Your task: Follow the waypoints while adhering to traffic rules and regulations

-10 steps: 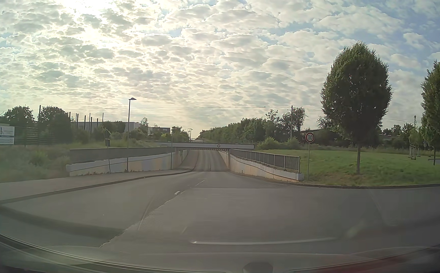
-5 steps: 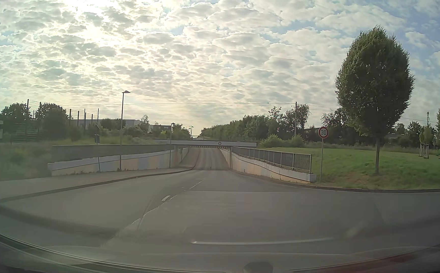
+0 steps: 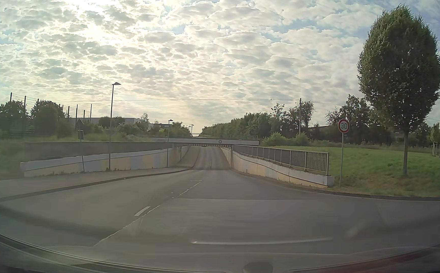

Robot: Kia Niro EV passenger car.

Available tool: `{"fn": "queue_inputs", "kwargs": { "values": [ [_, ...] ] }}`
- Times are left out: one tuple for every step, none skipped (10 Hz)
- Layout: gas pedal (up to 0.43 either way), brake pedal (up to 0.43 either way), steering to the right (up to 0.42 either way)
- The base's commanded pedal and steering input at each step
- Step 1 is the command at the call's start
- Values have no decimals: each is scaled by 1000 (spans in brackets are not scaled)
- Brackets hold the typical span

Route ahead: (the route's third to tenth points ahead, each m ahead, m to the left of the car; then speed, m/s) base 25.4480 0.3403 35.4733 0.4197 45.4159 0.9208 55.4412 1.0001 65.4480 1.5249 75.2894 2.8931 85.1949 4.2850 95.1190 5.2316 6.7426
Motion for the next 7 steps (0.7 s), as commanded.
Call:
{"fn": "queue_inputs", "kwargs": {
  "values": [
    [287,30,-7],
    [260,30,-7],
    [248,30,-7],
    [209,30,-8],
    [197,30,-8],
    [150,30,-7],
    [59,30,-7]
  ]
}}
